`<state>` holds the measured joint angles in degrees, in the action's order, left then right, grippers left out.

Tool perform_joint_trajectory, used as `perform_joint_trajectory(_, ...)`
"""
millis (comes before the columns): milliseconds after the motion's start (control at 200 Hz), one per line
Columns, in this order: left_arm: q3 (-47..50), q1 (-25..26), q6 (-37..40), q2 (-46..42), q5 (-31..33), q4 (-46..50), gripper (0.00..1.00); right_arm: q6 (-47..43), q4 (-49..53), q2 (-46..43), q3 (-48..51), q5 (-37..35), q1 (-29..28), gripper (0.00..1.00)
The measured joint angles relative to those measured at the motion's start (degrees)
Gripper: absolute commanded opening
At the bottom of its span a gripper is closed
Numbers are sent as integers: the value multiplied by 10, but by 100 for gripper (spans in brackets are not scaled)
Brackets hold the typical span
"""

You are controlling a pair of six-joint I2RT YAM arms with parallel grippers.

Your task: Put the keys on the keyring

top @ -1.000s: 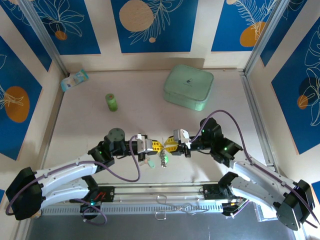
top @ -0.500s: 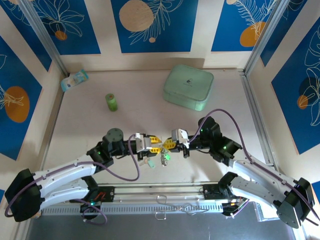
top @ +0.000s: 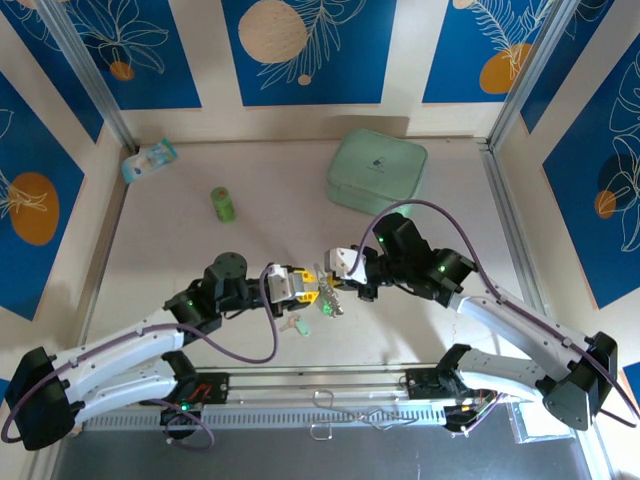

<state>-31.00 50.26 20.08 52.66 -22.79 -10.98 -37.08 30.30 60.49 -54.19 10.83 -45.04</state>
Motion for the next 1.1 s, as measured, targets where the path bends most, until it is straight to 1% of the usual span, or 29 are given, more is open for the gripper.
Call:
perform_joint_trajectory(205, -15, 0, 7, 10, 6, 11, 30, -15, 39, 22, -28, -18, -14, 0)
perform_joint_trajectory(320, -20, 0, 9, 24, 5, 14, 26, -17, 49, 35, -43, -21, -26, 0)
perform_joint_trajectory(440, -24, 0, 10, 34, 3, 17, 18, -19, 55, 42, -52, -26, -35, 0)
perform_joint_trajectory(575, -25, 0, 11, 35, 2, 21, 0, -20, 59, 47, -55, -33, -40, 0)
perform_joint_trajectory(585, -25, 0, 11, 35, 1, 21, 0, -20, 60, 47, -55, -34, -40, 0)
perform_joint_trajectory(665, -25, 0, 13, 35, -1, 21, 0, -17, 59, 46, -55, -33, -39, 23)
perform_joint_trajectory(700, -25, 0, 12, 34, -2, 21, 0, -15, 49, 43, -52, -29, -34, 30)
perform_joint_trajectory(750, -24, 0, 10, 34, -3, 19, 0, 0, 24, 26, -38, -8, -19, 34)
perform_joint_trajectory(830, -11, 0, -3, 29, -5, -7, 0, 22, -30, -26, 9, 47, 28, 34)
perform_joint_trajectory(895, 12, 0, -21, 21, -9, -45, 0, 50, -77, -77, 55, 94, 76, 34)
perform_joint_trajectory(940, 29, 0, -34, 18, -12, -72, 0, 68, -108, -101, 82, 120, 97, 34)
perform_joint_trajectory(1000, 47, 0, -51, 18, -16, -106, 0, 90, -145, -122, 111, 149, 109, 34)
perform_joint_trajectory(1100, 65, 0, -78, 19, -24, -153, 0, 118, -188, -125, 144, 182, 108, 34)
